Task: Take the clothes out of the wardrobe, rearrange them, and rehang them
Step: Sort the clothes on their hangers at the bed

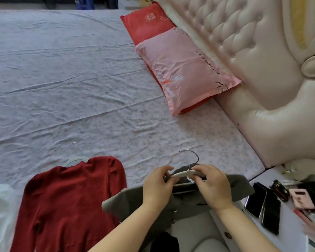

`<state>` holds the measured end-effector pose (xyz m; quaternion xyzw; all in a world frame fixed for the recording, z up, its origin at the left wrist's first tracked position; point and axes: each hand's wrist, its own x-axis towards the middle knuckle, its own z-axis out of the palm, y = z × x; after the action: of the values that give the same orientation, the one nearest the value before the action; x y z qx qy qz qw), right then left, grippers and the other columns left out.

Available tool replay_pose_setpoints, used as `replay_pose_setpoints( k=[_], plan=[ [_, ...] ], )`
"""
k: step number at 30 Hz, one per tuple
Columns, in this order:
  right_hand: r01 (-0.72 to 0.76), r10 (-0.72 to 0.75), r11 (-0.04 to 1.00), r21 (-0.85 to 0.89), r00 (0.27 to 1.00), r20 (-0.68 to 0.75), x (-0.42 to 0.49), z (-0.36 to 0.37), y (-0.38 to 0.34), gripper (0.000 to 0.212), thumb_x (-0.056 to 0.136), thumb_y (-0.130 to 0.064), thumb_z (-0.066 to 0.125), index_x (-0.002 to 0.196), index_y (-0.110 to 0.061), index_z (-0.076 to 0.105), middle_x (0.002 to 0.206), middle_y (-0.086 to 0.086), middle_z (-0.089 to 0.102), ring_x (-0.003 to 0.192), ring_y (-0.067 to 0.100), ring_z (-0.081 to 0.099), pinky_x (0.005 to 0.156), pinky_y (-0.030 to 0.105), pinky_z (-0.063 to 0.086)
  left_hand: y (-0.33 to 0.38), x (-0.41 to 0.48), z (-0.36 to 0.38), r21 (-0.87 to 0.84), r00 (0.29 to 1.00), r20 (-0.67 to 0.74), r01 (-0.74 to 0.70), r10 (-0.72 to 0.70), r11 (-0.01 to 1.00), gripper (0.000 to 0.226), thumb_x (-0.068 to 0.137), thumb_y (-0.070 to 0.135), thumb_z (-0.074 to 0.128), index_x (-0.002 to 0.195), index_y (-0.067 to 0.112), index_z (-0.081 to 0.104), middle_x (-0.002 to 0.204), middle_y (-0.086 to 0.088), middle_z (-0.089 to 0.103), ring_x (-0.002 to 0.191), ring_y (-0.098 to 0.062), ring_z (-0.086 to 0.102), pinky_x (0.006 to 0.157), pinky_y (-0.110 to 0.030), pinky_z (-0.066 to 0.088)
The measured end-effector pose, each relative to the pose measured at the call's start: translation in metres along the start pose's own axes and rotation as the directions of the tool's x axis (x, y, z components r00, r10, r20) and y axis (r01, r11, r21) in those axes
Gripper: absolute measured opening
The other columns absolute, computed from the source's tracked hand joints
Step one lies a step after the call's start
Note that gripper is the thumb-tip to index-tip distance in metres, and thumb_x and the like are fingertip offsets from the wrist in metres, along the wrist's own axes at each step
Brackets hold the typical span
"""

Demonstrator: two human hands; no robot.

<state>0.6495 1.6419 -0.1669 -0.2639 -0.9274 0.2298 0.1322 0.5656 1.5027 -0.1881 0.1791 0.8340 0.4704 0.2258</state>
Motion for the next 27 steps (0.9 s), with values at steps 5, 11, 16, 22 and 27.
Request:
replay_pose_setpoints(
  k=[5,11,16,22,27],
  plan=[
    [0.073,-0.075,0.997,0.023,0.991,0.112,0.065,0.028,0.011,0.023,0.065,-0.008,0.081,0.083,-0.019,0.072,0.081,-0.006,0.069,0.075,0.018,0.064,0.070,0.039,0.052,-0.005,0.055,-0.001,0.044,0.996,-0.049,0.078,-0.076,0.996,0.028,0.085,0.028,0.063,0.113,0.025,0.060,0.087,0.014,0.054,0.086,-0.006,0.054,0.073,-0.014,0.039],
    [0.058,-0.051,0.998,-0.014,0.951,0.304,0.158,0.084,0.024,0.022,0.080,-0.019,0.068,0.102,-0.019,0.068,0.098,-0.001,0.066,0.094,0.021,0.059,0.084,0.040,0.047,-0.016,0.122,-0.009,0.146,0.977,-0.134,0.186,-0.167,0.972,0.040,0.089,0.026,0.059,0.127,0.020,0.052,0.126,0.003,0.053,0.117,-0.013,0.047,0.094,-0.021,0.034],
    [0.070,0.018,0.987,-0.146,0.850,0.527,0.208,0.133,0.030,0.037,0.085,-0.024,0.065,0.120,-0.018,0.056,0.120,0.004,0.055,0.114,0.023,0.048,0.095,0.035,0.040,-0.041,0.148,-0.017,0.212,0.941,-0.213,0.307,-0.262,0.928,0.040,0.089,0.020,0.057,0.128,0.015,0.051,0.131,-0.002,0.050,0.123,-0.017,0.043,0.100,-0.027,0.030],
    [0.139,-0.024,0.983,-0.117,0.738,0.674,0.172,0.139,0.041,0.038,0.086,-0.024,0.061,0.123,-0.018,0.055,0.123,0.003,0.055,0.117,0.022,0.048,0.099,0.034,0.039,-0.061,0.136,-0.013,0.256,0.913,-0.210,0.396,-0.350,0.882,0.039,0.088,0.019,0.057,0.126,0.016,0.053,0.129,-0.002,0.050,0.124,-0.018,0.043,0.101,-0.031,0.034],
    [0.222,-0.074,0.970,-0.101,0.663,0.745,0.149,0.126,0.035,0.038,0.089,-0.028,0.057,0.126,-0.021,0.051,0.125,-0.001,0.052,0.120,0.019,0.046,0.100,0.031,0.037,-0.055,0.116,-0.020,0.332,0.904,-0.253,0.417,-0.346,0.846,0.042,0.088,0.025,0.057,0.129,0.019,0.050,0.131,0.002,0.048,0.122,-0.017,0.043,0.097,-0.031,0.036]
  ],
)
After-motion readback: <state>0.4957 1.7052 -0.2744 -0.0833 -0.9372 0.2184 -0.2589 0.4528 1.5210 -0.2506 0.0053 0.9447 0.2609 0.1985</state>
